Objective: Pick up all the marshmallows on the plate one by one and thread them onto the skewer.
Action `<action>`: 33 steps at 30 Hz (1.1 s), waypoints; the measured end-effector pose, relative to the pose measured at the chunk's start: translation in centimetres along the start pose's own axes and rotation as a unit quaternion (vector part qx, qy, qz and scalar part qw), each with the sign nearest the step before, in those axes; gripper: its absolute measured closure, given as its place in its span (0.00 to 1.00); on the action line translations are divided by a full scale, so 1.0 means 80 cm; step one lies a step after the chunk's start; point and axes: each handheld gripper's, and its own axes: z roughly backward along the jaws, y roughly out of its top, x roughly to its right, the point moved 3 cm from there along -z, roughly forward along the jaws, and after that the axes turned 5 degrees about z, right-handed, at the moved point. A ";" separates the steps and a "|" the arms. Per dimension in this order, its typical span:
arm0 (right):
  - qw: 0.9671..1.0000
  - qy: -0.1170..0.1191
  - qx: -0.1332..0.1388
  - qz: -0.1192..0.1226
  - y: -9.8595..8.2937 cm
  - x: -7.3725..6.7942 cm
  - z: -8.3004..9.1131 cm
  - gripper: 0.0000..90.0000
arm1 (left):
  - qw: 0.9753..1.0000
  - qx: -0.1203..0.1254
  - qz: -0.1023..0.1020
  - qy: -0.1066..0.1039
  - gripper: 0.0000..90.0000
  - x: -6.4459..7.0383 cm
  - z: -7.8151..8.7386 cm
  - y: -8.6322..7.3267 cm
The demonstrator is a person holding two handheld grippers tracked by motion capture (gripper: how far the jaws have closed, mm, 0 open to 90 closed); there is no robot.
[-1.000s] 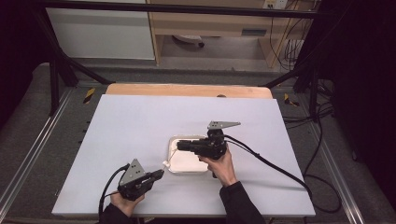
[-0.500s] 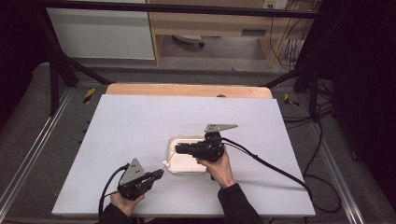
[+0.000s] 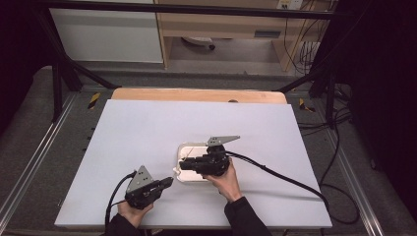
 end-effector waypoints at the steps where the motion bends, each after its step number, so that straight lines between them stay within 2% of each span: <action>1: 1.000 -0.001 -0.002 -0.001 0.000 0.000 0.001 0.76 | 1.000 0.000 0.003 -0.004 0.99 -0.001 0.000 0.000; 4: 1.000 -0.007 -0.010 0.010 0.001 0.000 0.004 0.68 | 1.000 -0.001 0.006 -0.006 0.99 -0.002 -0.001 0.001; 5: 1.000 -0.015 -0.010 0.015 0.001 0.000 0.006 0.60 | 1.000 0.000 0.005 -0.004 0.99 -0.002 0.000 0.000; 6: 0.999 -0.033 -0.009 0.025 0.002 0.000 0.008 0.58 | 1.000 0.001 0.007 -0.004 0.99 -0.002 0.000 0.000; 9: 0.999 -0.045 -0.004 0.024 0.002 0.005 0.020 0.52 | 1.000 0.005 0.012 -0.005 0.99 -0.006 0.003 0.001; 11: 0.998 -0.062 -0.004 0.031 0.000 0.010 0.029 0.47 | 1.000 0.006 0.013 -0.002 0.99 -0.007 0.004 0.001; 15: 0.994 -0.097 -0.013 0.040 -0.008 0.021 0.046 0.34 | 1.000 0.006 0.017 -0.001 0.99 -0.009 0.005 0.000; 20: 0.988 -0.134 -0.031 0.063 -0.016 0.030 0.059 0.17 | 1.000 0.006 0.018 0.001 0.99 -0.012 0.007 0.000; 25: 0.983 -0.159 -0.055 0.075 -0.021 0.037 0.062 0.10 | 1.000 0.008 0.025 0.004 0.99 -0.018 0.011 0.000; 30: 0.983 -0.163 -0.048 0.066 -0.019 0.044 0.057 0.07 | 1.000 0.006 0.029 0.008 0.99 -0.025 0.017 0.000; 33: 0.982 -0.171 -0.054 0.064 -0.017 0.048 0.052 0.06 | 0.999 0.006 0.034 0.006 0.99 -0.029 0.019 0.000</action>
